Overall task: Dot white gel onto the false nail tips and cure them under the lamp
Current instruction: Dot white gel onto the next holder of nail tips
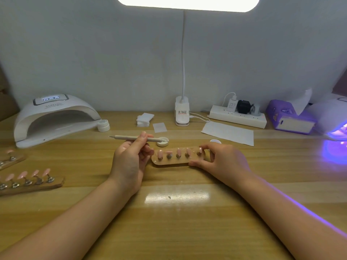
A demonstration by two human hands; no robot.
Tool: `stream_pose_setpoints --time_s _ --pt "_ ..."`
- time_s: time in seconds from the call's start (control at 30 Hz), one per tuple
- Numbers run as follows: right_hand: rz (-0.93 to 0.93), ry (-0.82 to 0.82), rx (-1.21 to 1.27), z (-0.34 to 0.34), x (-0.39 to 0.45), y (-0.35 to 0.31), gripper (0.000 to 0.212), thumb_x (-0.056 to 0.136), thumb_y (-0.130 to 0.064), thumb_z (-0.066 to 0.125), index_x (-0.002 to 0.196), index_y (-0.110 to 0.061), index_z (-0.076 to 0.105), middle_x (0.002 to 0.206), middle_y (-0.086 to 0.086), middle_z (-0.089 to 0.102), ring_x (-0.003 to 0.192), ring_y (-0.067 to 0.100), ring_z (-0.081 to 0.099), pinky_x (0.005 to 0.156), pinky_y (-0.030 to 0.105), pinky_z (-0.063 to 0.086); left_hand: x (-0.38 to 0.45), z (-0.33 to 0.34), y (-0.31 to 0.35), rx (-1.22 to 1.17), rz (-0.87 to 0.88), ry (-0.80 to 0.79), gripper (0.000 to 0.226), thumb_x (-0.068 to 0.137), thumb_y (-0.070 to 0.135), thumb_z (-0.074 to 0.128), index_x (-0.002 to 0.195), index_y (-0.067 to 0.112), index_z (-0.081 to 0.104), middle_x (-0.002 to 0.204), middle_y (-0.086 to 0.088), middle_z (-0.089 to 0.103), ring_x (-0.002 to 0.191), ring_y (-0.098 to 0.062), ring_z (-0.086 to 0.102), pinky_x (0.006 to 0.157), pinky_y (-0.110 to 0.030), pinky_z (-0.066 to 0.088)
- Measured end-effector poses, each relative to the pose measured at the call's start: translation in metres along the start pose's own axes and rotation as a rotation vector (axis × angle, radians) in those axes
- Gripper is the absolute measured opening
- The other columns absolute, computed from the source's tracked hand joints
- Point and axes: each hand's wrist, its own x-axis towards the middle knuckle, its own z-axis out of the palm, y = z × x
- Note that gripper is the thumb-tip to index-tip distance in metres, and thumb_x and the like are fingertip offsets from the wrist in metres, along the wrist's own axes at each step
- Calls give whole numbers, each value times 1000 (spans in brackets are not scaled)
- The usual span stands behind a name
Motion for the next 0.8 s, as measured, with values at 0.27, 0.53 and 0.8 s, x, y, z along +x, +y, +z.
stream_pose_setpoints --time_s 0.27,0.53,0.8 --pt "-6 -37 2 5 3 4 67 71 -78 54 120 -34 62 65 -20 43 73 5 46 50 23 27 2 1 -2 -2 4 5 19 93 22 58 87 8 70 59 3 52 59 -8 55 108 -49 40" --pt "6 -6 140 5 1 6 42 86 -61 53 113 -33 69 55 -14 44 55 2 42 50 21 25 -3 2 -3 154 153 19 21 84 32 67 85 11 70 59 6 57 64 -10 57 101 -48 47" --pt "10 8 115 5 1 5 23 92 -46 57 108 -37 71 59 -16 48 57 3 45 50 21 28 -15 7 0 528 409 36 31 72 52 65 79 21 67 63 13 66 65 -1 62 57 -7 45"
